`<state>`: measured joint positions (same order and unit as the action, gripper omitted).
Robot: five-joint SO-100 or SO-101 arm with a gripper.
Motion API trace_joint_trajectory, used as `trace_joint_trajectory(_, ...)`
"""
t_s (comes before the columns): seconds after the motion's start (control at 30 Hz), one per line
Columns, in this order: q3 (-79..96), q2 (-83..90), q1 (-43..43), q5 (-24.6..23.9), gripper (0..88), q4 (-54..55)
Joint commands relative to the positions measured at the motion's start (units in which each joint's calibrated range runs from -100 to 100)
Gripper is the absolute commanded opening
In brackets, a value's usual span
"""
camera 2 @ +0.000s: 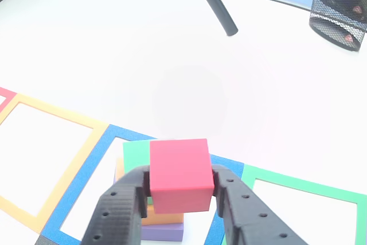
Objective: Tower of hanoi
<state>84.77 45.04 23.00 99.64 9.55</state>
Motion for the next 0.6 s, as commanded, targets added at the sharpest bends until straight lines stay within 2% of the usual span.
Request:
trace_joint_trajectory(0.0,-2.6,-5.8,1.5,0.4,0.9,6.2)
trace_joint_trajectory(0.57,-14.6,-24.3,3.4,0.4,0.9,13.6)
